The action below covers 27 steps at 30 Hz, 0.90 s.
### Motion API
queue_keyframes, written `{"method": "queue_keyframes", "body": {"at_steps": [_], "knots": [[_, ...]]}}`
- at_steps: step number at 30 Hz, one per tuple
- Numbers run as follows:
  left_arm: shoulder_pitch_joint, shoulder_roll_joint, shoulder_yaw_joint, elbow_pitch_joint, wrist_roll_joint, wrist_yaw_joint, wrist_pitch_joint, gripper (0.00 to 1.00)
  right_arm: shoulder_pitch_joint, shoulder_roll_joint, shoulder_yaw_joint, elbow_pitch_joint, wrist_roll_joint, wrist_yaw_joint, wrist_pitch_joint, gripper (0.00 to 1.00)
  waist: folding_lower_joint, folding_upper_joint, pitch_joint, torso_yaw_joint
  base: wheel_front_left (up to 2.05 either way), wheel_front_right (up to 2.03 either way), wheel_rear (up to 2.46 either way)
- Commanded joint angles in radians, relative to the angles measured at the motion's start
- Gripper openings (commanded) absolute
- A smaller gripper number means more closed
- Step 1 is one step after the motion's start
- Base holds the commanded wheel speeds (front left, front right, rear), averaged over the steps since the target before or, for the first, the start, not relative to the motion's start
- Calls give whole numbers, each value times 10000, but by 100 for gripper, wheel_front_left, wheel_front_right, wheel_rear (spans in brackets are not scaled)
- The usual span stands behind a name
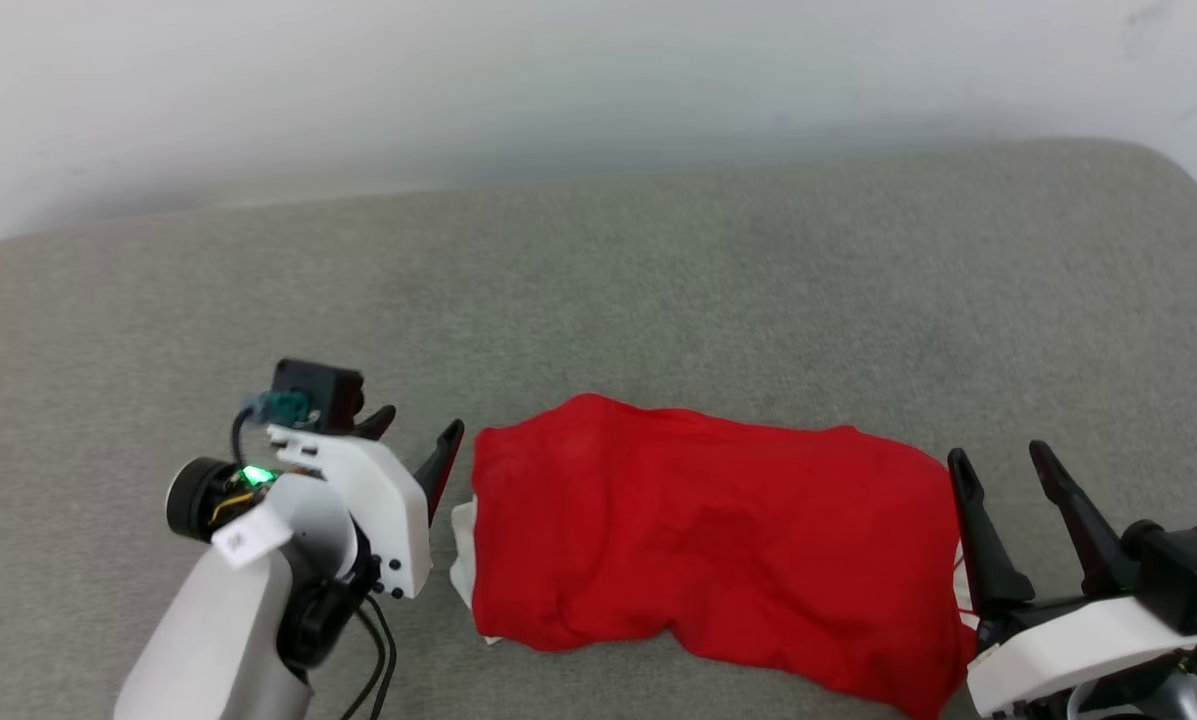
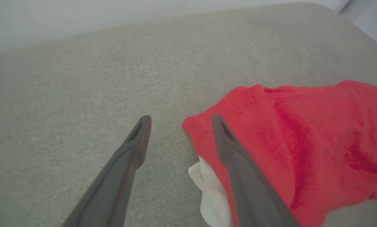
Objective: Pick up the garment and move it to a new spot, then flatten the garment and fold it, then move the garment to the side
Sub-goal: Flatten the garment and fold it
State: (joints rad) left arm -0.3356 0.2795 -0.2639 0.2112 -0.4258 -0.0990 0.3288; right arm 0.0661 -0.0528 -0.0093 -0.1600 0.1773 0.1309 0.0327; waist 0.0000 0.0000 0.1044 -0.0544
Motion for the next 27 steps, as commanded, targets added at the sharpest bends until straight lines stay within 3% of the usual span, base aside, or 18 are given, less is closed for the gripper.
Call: {"method": "queue_keyframes", "body": {"at_steps": [1, 13, 20, 21, 22, 23, 27], "knots": [[-313, 103, -136, 195, -121, -81, 422, 100, -160, 32, 7, -39, 120, -3, -45, 100, 0, 0, 440, -338, 0, 0, 0], [-2073, 904, -1315, 2102, -842, -292, 3692, 100, -609, 34, 113, 369, 674, -2, -412, 100, 0, 0, 1637, -1077, 0, 0, 0], [-1765, 1180, -2419, 2868, -1247, -307, 5471, 100, -732, 30, 169, 658, 966, -2, -669, 100, 0, 0, 1857, -1331, 0, 0, 0], [-1711, 1190, -2522, 2827, -1331, -308, 5552, 58, -742, 32, 153, 697, 1002, -2, -697, 100, 0, 0, 1871, -1343, 0, 0, 0], [-1684, 1209, -2625, 2747, -1387, -322, 5566, 35, -742, 32, 133, 748, 1077, -2, -684, 100, 0, 0, 1874, -1352, 0, 0, 0], [-1825, 1346, -2741, 2220, -1363, -330, 4789, 0, -765, 31, 85, 833, 1166, -2, -762, 100, 0, 0, 1834, -1344, 0, 0, 0], [-2299, 1551, -2611, 1484, -1404, -324, 3772, 0, -734, 29, -53, 907, 1160, -2, -804, 100, 0, 0, 1628, -1226, 0, 0, 0]]}}
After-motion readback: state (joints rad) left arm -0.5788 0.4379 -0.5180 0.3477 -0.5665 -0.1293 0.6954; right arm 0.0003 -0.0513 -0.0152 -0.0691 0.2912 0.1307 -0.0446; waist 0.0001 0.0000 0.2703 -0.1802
